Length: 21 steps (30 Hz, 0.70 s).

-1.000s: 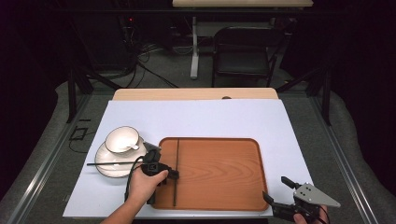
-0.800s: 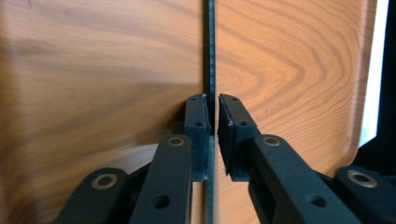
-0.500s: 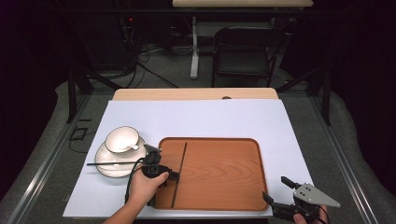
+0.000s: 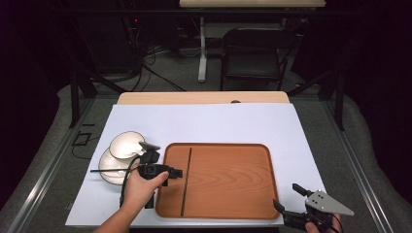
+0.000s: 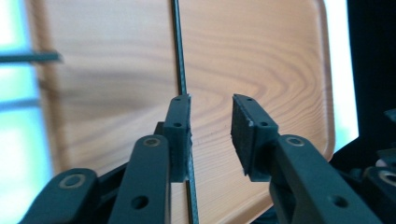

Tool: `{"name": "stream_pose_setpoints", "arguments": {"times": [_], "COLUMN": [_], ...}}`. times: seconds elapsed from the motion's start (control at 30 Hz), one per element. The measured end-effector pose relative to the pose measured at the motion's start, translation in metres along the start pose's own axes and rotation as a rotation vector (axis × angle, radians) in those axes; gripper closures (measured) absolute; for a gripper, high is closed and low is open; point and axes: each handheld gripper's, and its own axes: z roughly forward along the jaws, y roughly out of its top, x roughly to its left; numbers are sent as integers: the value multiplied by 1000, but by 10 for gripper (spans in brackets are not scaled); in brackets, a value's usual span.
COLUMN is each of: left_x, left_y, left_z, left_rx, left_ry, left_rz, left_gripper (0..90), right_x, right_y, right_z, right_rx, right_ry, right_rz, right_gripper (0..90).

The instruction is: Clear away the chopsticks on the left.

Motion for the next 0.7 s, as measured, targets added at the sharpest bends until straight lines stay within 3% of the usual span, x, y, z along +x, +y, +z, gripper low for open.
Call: {"name": "stream_pose_setpoints", "arguments": {"times": [0.23, 0.4, 0.5, 0.57, 0.7], "left_x": [2, 5, 9, 11, 16], "left_y": [5, 3, 0, -3, -7], "left_z": [-35, -56, -65, -70, -80], "left_rx": [-97, -186, -258, -305, -364], "left_ry": [17, 46, 76, 133, 221], "left_rz": [21, 81, 166, 251, 378], "left_gripper": [583, 542, 512, 477, 451], "right_x": [0, 0, 0, 0, 0], "right_y": [0, 0, 0, 0, 0], "right_z": [0, 0, 0, 0, 0], "right_rx": [0, 1, 1, 2, 1], "right_ry": [-1, -2, -2, -3, -4], "right_rz": [1, 3, 2, 2, 3], "right_gripper": [146, 145, 145, 145, 145]}}
